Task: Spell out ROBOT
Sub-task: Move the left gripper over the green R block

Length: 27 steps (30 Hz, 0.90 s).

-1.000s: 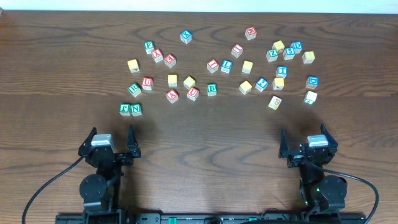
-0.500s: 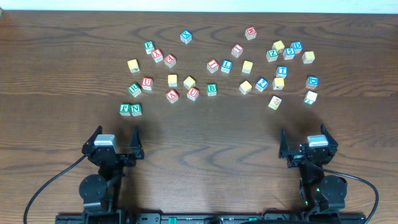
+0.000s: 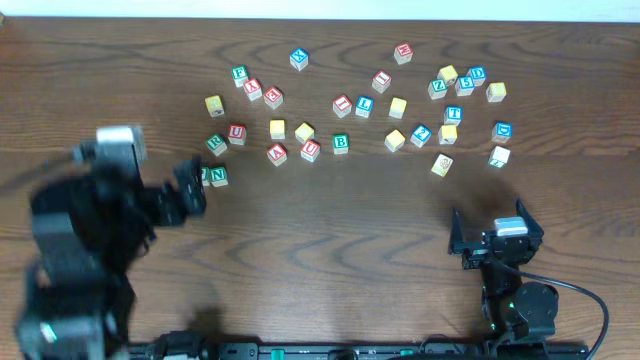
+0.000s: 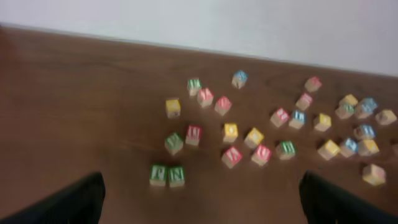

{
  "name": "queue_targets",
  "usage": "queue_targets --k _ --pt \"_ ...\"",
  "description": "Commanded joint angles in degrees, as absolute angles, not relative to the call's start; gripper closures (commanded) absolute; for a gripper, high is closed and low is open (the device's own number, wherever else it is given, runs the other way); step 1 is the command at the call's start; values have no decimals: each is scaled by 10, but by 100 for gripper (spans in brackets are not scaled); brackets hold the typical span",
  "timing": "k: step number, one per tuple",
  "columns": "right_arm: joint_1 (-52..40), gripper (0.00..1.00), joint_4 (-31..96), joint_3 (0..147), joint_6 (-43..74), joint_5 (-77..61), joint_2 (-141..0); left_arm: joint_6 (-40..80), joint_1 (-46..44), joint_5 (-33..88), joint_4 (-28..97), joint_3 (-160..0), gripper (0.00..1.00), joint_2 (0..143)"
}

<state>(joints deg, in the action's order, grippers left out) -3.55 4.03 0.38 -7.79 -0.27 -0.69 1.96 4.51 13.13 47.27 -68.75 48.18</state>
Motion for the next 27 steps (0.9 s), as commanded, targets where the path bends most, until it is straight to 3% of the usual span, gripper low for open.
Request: queue_targets --k 1,12,16,27 --pt "-32 1 43 3 -74 -6 -4 26 48 147 574 -848 2 613" --pt "-32 1 43 3 -74 -6 -5 37 48 175 625 -909 2 773" --pt "-32 1 43 3 -74 -6 -5 184 48 108 628 -909 2 807" --pt "-32 1 43 3 -74 -6 -5 271 48 79 619 -909 2 979"
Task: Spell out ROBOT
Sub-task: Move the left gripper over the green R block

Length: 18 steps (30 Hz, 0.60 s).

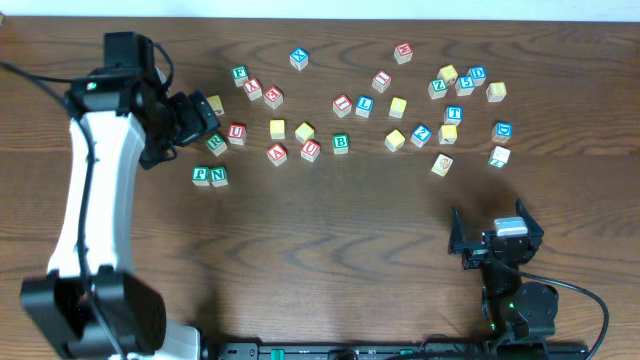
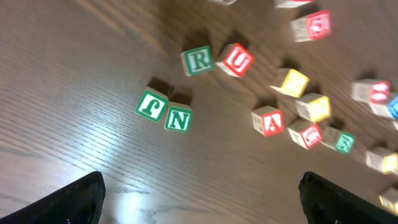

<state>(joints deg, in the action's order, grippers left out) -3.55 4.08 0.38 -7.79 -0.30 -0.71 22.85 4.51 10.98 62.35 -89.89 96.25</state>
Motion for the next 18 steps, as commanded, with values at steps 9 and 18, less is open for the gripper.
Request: queue_targets --k 9,18 --pt "-32 1 43 3 -74 -6 -5 272 47 43 585 -908 2 1004" --pt "-32 1 43 3 -74 -6 -5 271 44 19 580 -894 2 1024"
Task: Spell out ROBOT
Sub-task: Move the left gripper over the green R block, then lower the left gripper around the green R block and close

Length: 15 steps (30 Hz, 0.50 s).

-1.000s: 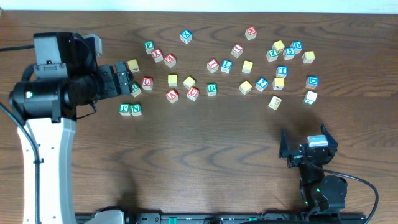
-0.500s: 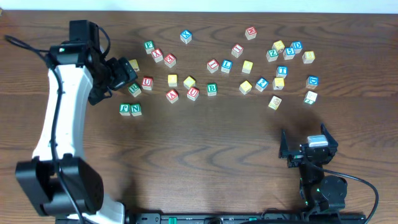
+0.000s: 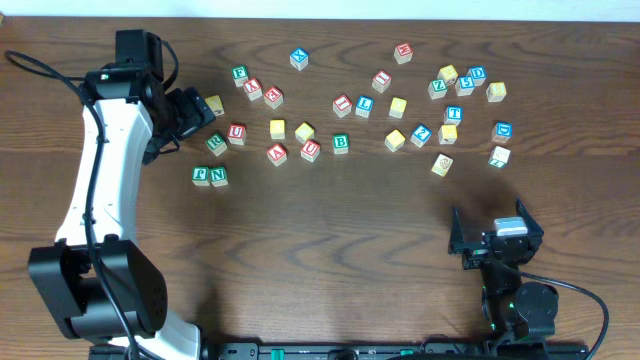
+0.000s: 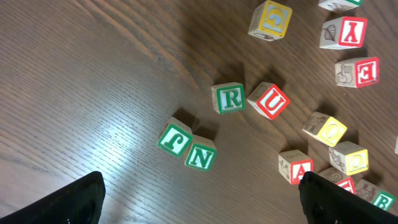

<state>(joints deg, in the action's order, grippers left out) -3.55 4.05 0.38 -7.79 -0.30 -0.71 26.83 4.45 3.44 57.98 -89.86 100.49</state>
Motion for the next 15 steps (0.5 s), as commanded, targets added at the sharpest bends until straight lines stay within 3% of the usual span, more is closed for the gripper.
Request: queue_targets --k 1,15 --pt "-32 1 43 3 -74 -6 -5 271 43 19 580 -894 2 1028" --pt "-32 1 43 3 -74 -6 -5 271 11 19 564 -894 2 1108"
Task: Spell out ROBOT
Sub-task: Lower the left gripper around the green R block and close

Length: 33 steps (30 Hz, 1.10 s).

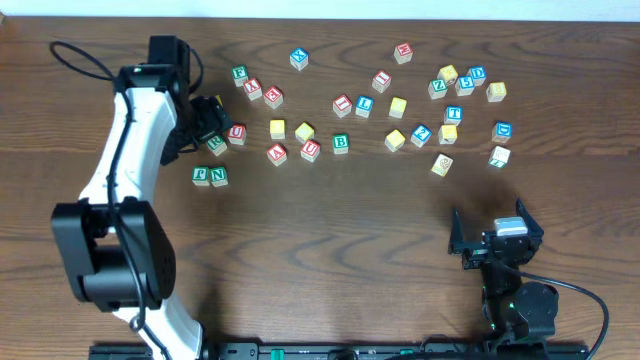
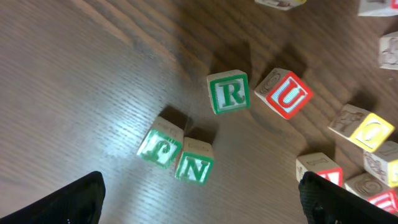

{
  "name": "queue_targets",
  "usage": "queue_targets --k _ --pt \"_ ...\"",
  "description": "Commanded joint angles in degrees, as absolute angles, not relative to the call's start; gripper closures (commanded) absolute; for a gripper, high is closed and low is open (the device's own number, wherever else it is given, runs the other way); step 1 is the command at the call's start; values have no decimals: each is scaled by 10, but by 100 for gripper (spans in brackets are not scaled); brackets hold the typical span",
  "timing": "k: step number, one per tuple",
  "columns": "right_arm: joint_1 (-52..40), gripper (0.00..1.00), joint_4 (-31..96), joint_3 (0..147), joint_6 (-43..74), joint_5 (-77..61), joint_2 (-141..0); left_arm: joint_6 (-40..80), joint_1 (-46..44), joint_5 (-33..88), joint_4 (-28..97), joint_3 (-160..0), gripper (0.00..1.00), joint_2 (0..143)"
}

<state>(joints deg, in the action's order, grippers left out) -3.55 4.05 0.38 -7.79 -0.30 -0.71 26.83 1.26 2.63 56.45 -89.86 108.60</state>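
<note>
The green R block [image 2: 228, 92] lies beside a red U block [image 2: 283, 93] at the left end of the scattered letter blocks. My left gripper [image 1: 207, 124] hovers open just above and left of the R block [image 1: 216, 145]. Its dark fingertips [image 2: 68, 202] show only in the bottom corners of the left wrist view, with nothing between them. A green B block [image 1: 341, 143] and a blue T block [image 1: 453, 114] lie further right. My right gripper [image 1: 495, 240] sits open at the near right, away from all blocks.
Two green blocks, a J [image 2: 160, 144] and an N [image 2: 194, 162], touch each other just near-side of the R. Several other red, yellow, blue and green letter blocks [image 1: 395, 105] are spread across the far half of the wooden table [image 1: 330, 240].
My left arm has shifted a little right and the gripper sits closer over the R block, which looks larger in the wrist view. The blocks and the right arm have not moved.
My left arm was low at the near left, blurred, its camera looking across the table. Then it stretched out over the left end of the blocks, looking down at R, U, J and N. It has since stayed open over the R and come closer.
</note>
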Motion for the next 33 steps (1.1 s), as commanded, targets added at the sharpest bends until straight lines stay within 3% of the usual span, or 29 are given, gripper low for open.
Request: queue_targets --k 1,11,16,17,33 --pt "-32 1 43 3 -74 -6 -5 271 11 19 564 -894 2 1113" --pt "-32 1 43 3 -74 -6 -5 271 11 19 554 -894 3 1135" --pt "-32 1 43 3 -74 -6 -5 271 11 19 543 -894 42 1135" --pt "-32 1 43 3 -74 -6 -5 271 11 19 541 -894 44 1135" --pt "-32 1 43 3 -74 -6 -5 271 11 19 500 -876 43 1167"
